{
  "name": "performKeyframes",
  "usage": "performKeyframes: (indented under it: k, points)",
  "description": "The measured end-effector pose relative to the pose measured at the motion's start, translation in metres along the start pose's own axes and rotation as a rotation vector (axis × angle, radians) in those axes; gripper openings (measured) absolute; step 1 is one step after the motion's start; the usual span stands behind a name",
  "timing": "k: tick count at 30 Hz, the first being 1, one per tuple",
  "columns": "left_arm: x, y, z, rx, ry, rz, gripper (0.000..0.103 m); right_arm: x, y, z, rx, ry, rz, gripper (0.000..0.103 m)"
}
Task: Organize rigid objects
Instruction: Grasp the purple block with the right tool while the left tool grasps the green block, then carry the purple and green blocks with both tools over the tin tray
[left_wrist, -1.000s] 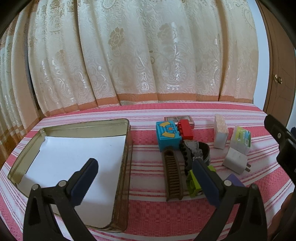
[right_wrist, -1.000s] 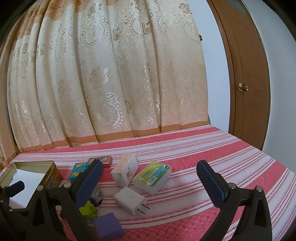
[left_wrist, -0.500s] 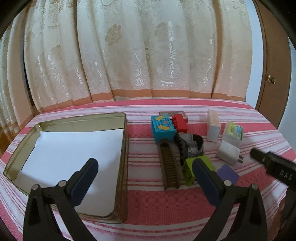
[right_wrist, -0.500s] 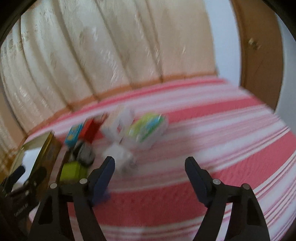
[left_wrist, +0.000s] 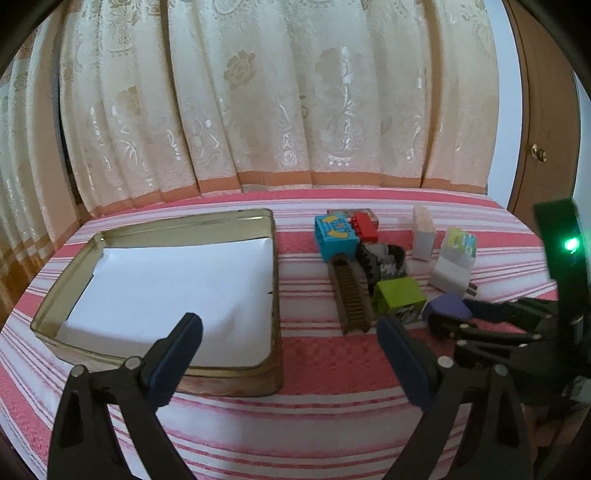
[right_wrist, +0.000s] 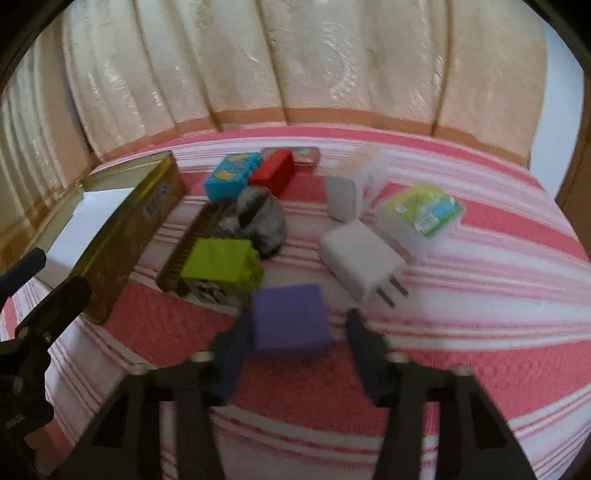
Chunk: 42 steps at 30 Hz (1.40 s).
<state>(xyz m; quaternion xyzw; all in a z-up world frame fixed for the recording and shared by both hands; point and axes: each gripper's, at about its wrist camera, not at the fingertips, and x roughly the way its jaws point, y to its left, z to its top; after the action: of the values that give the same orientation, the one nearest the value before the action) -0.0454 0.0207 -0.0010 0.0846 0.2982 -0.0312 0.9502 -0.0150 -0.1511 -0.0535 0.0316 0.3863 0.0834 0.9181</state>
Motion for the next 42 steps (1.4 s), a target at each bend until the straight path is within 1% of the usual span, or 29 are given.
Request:
performKeyframes:
  k: [1,3,5,8,9,10,11,12,14,15,16,17,19,20,22,24,27,33,42]
  points:
    - [0.000,-0.002,0.001,-0.003,0.001,-0.011,0.091,0.001,0.001,0.000,-0.021,0.005,-0.012,0.042]
    - [0.003,-0.010,0.003,0.009,0.019,-0.039,0.087,0.000,-0.002,0.000,-0.035,-0.001,-0.009,0.042]
    - [0.006,-0.019,0.003,0.018,0.034,-0.064,0.087,-0.006,-0.014,-0.003,-0.005,-0.015,-0.019,0.042]
    - [0.014,-0.036,0.006,0.020,0.059,-0.106,0.087,-0.022,-0.044,-0.003,0.092,-0.097,-0.008,0.042]
    - [0.018,-0.043,0.008,0.026,0.067,-0.117,0.087,-0.027,-0.054,-0.002,0.123,-0.125,-0.016,0.042]
    - [0.020,-0.049,0.011,0.034,0.073,-0.126,0.084,-0.031,-0.066,-0.001,0.157,-0.155,-0.028,0.042]
    - [0.024,-0.057,0.013,0.046,0.075,-0.134,0.084,-0.036,-0.081,0.001,0.201,-0.189,-0.039,0.042]
    - [0.028,-0.063,0.014,0.056,0.082,-0.134,0.083,-0.038,-0.087,0.001,0.221,-0.206,-0.044,0.042]
    - [0.039,-0.073,0.017,0.065,0.107,-0.127,0.076,-0.042,-0.101,0.001,0.257,-0.253,-0.077,0.042]
    - [0.045,-0.076,0.019,0.061,0.130,-0.130,0.070,-0.043,-0.104,0.000,0.262,-0.273,-0.098,0.042]
    - [0.052,-0.079,0.019,0.059,0.148,-0.130,0.067,-0.043,-0.105,-0.002,0.269,-0.288,-0.106,0.042]
    - [0.059,-0.081,0.020,0.053,0.171,-0.127,0.065,-0.041,-0.107,-0.002,0.282,-0.288,-0.098,0.042]
    - [0.073,-0.087,0.020,0.052,0.204,-0.109,0.054,-0.041,-0.108,-0.003,0.310,-0.306,-0.063,0.043]
    - [0.077,-0.090,0.019,0.056,0.212,-0.105,0.052,-0.042,-0.108,-0.004,0.313,-0.311,-0.060,0.043]
    - [0.080,-0.096,0.019,0.081,0.197,-0.077,0.051,-0.043,-0.108,-0.004,0.312,-0.316,-0.050,0.043]
    - [0.084,-0.101,0.019,0.085,0.215,-0.073,0.047,-0.044,-0.107,-0.005,0.310,-0.319,-0.045,0.043]
    - [0.090,-0.102,0.017,0.075,0.247,-0.056,0.045,-0.041,-0.106,-0.003,0.304,-0.315,-0.041,0.043]
    - [0.092,-0.104,0.018,0.065,0.239,-0.055,0.043,-0.039,-0.105,-0.004,0.299,-0.304,-0.037,0.043]
    - [0.091,-0.098,0.018,0.037,0.226,-0.107,0.042,-0.038,-0.107,-0.004,0.317,-0.297,-0.050,0.043]
